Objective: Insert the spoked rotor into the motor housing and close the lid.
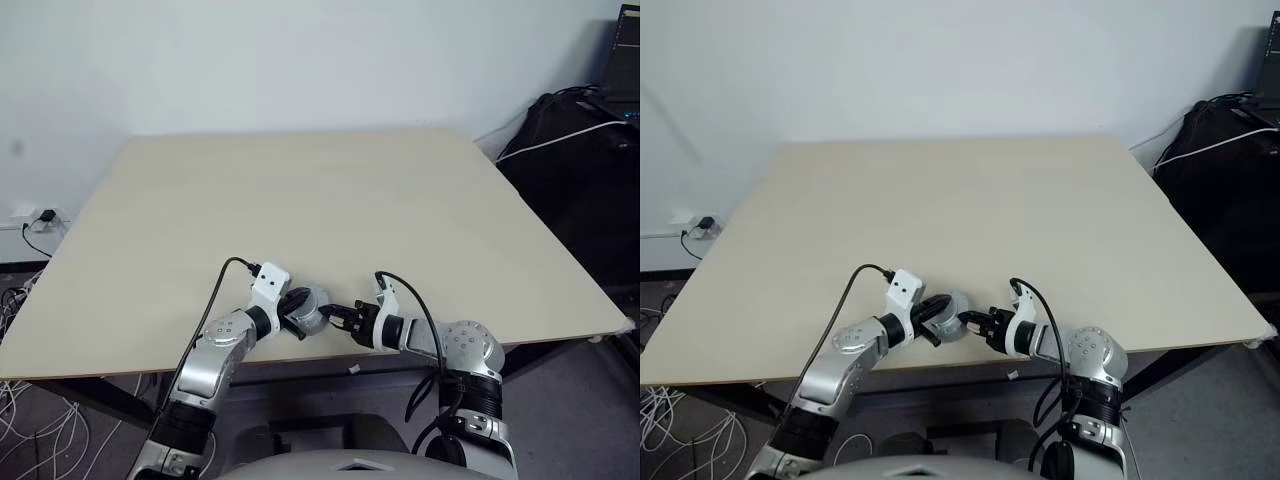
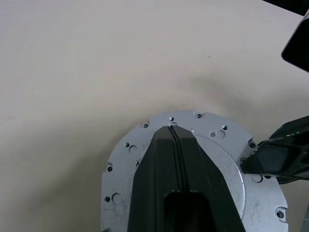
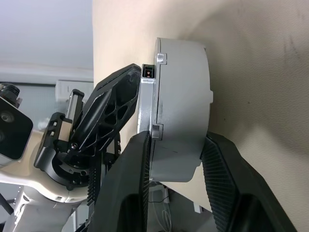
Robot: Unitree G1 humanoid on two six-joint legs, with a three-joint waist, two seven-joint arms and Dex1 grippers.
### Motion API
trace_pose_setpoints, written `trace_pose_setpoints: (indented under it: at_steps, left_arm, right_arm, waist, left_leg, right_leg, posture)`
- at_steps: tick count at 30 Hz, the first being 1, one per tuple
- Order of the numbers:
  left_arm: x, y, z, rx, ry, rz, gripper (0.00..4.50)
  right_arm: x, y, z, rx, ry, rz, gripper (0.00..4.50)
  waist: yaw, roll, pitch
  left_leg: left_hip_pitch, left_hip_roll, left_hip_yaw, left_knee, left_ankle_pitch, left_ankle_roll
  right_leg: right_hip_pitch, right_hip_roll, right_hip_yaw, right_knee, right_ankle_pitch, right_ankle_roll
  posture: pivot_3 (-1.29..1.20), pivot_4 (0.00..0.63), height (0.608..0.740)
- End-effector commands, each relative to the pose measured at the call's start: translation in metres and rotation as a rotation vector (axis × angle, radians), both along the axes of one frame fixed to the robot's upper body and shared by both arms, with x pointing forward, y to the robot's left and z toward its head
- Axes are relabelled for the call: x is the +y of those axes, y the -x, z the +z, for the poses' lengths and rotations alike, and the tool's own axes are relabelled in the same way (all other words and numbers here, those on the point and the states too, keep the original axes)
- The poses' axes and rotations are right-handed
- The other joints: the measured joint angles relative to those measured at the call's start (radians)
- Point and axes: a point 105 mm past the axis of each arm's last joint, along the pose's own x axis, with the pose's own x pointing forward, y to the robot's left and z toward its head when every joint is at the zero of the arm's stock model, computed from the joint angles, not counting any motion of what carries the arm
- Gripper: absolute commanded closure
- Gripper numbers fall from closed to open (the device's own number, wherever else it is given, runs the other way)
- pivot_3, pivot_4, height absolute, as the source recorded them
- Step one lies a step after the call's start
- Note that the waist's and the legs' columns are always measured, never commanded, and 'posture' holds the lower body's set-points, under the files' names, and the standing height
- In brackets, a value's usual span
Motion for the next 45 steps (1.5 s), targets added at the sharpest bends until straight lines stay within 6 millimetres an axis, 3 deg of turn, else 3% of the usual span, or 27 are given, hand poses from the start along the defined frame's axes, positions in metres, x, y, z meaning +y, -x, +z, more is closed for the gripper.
trace_pose_setpoints:
  at_steps: [1, 8, 20, 25, 30, 33, 45]
  left_arm:
    - [-0.004, 0.013, -0.010, 0.048, 0.012, -0.016, 4.50]
    - [0.006, 0.017, 0.025, -0.072, 0.166, 0.047, 4.50]
    - [0.051, 0.036, 0.074, -0.161, 0.577, 0.314, 4.50]
    - [0.073, 0.058, 0.050, -0.011, 0.736, 0.469, 4.50]
    - [0.080, 0.080, 0.031, 0.124, 0.860, 0.524, 4.50]
    - [0.081, 0.090, 0.025, 0.174, 0.960, 0.548, 3.91]
    - [0.077, 0.096, 0.015, 0.250, 1.164, 0.599, 0.02]
  right_arm:
    - [0.020, -0.007, 0.028, -0.114, -0.092, 0.041, 3.24]
    - [0.013, -0.010, 0.024, -0.113, -0.080, 0.005, 3.25]
    - [0.011, -0.010, 0.021, -0.106, -0.075, -0.011, 3.27]
    - [0.014, -0.013, 0.024, -0.112, -0.107, -0.030, 3.27]
    - [0.016, -0.019, 0.037, -0.148, -0.152, -0.042, 3.27]
    - [0.017, -0.023, 0.047, -0.176, -0.185, -0.049, 3.27]
    - [0.032, -0.018, 0.071, -0.219, -0.270, -0.001, 3.27]
  waist:
    - [-0.001, 0.000, 0.000]
    - [-0.002, 0.000, 0.001]
    - [0.000, -0.002, 0.004]
    - [-0.002, -0.003, 0.005]
    - [0.002, -0.006, 0.008]
    - [0.000, -0.006, 0.009]
    - [-0.002, -0.006, 0.009]
  left_leg:
    - [0.000, 0.000, 0.000, 0.000, 0.000, 0.000]
    - [-0.001, 0.000, 0.000, -0.001, 0.000, 0.000]
    - [-0.008, 0.000, 0.000, -0.001, 0.000, 0.000]
    - [-0.008, 0.000, 0.000, -0.001, 0.000, 0.000]
    - [-0.009, 0.000, -0.001, 0.000, 0.000, 0.000]
    - [-0.009, 0.000, -0.001, 0.000, 0.000, 0.000]
    - [-0.010, 0.000, 0.000, 0.000, 0.000, 0.000]
  right_leg:
    - [0.000, 0.000, 0.000, 0.000, 0.000, 0.000]
    - [-0.001, 0.000, 0.000, 0.000, 0.000, 0.000]
    - [-0.007, -0.001, 0.000, -0.001, 0.000, 0.000]
    - [-0.007, -0.001, 0.000, -0.001, 0.000, 0.000]
    - [-0.009, -0.001, -0.001, -0.001, -0.001, 0.001]
    - [-0.009, -0.001, 0.000, -0.001, -0.001, 0.001]
    - [-0.009, 0.000, 0.000, -0.001, -0.001, 0.000]
  posture:
    - [0.00, 0.000, 0.740]
    - [0.00, 0.000, 0.740]
    - [0.00, 0.000, 0.740]
    - [0.00, 0.000, 0.740]
    - [0.00, 0.000, 0.740]
    - [0.00, 0.000, 0.740]
    - [0.00, 0.000, 0.740]
